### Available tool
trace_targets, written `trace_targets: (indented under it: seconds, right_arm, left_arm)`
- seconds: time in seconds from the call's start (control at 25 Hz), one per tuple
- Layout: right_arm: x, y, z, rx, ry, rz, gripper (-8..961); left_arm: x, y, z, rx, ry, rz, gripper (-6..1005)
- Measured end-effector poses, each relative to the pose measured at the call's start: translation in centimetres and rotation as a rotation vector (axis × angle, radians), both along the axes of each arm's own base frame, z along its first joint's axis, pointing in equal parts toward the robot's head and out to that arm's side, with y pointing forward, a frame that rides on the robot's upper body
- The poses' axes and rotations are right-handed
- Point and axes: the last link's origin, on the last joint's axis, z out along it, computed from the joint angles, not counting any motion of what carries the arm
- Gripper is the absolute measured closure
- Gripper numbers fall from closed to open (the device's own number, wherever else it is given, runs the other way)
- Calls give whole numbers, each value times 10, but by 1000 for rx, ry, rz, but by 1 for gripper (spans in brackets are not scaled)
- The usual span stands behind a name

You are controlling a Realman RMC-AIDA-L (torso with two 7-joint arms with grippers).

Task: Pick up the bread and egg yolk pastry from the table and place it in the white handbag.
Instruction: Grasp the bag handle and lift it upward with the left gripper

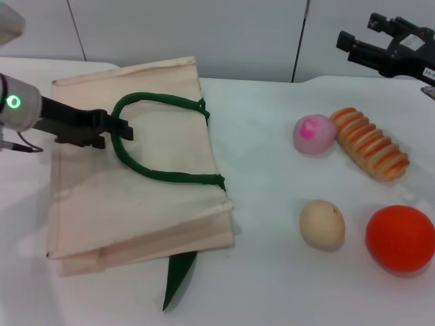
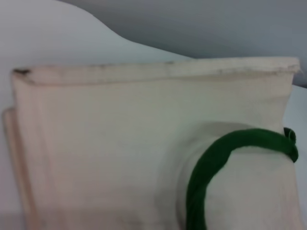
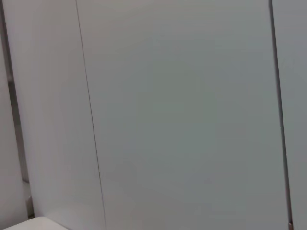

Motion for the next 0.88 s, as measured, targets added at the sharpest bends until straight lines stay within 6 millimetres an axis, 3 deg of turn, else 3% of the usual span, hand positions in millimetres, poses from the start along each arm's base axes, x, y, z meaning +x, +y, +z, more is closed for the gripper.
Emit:
trace_targets:
  seconds: [0.36, 0.88]
  right_arm:
    - [-1, 0, -1, -3, 2, 1, 71]
    - [-5, 1, -2, -7, 5, 10, 71]
  left_arm:
    - [-2, 6, -20, -11, 46, 3, 279]
    - [-1, 14, -23, 4, 86, 1, 278]
